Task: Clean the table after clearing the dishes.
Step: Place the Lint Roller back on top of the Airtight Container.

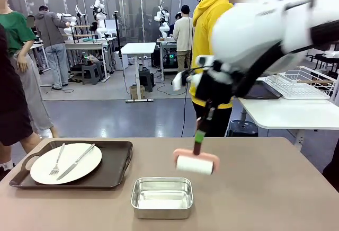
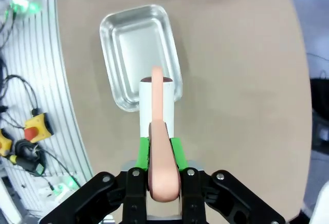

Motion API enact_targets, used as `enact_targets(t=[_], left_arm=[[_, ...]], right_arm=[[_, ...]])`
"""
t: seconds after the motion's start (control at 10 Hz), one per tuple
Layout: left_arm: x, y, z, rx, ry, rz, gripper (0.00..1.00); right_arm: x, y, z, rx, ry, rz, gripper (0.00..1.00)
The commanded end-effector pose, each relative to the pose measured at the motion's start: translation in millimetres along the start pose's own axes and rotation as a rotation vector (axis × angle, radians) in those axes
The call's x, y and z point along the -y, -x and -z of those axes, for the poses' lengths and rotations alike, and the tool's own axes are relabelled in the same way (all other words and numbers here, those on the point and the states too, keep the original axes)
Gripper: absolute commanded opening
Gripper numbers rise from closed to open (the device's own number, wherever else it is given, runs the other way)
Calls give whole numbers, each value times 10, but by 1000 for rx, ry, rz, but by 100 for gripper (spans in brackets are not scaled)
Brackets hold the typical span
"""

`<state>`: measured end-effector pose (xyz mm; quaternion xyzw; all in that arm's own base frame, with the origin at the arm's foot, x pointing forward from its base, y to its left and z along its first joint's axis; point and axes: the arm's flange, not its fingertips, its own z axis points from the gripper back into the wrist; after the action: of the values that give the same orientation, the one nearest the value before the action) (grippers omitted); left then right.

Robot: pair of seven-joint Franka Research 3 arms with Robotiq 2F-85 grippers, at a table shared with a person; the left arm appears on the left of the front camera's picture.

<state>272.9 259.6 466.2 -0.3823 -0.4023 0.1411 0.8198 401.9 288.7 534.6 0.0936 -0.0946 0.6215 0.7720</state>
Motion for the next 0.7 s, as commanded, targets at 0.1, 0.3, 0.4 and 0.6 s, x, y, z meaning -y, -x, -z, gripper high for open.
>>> enact_targets(t=[0.1, 0.3, 0.4, 0.6], left_arm=[[-12, -9, -18, 13, 25, 9, 100], [-12, -9, -18, 13, 25, 9, 100], [-12, -9, -18, 13, 25, 9, 100], [-12, -9, -18, 13, 25, 9, 100]], right_arm=[[-25, -524, 302, -64, -7, -134, 21], [-104, -827, 543, -82, -18, -182, 21], [-86, -916, 690, -65, -23, -189, 21], [-11, -1043, 914, -47, -38, -163, 21]])
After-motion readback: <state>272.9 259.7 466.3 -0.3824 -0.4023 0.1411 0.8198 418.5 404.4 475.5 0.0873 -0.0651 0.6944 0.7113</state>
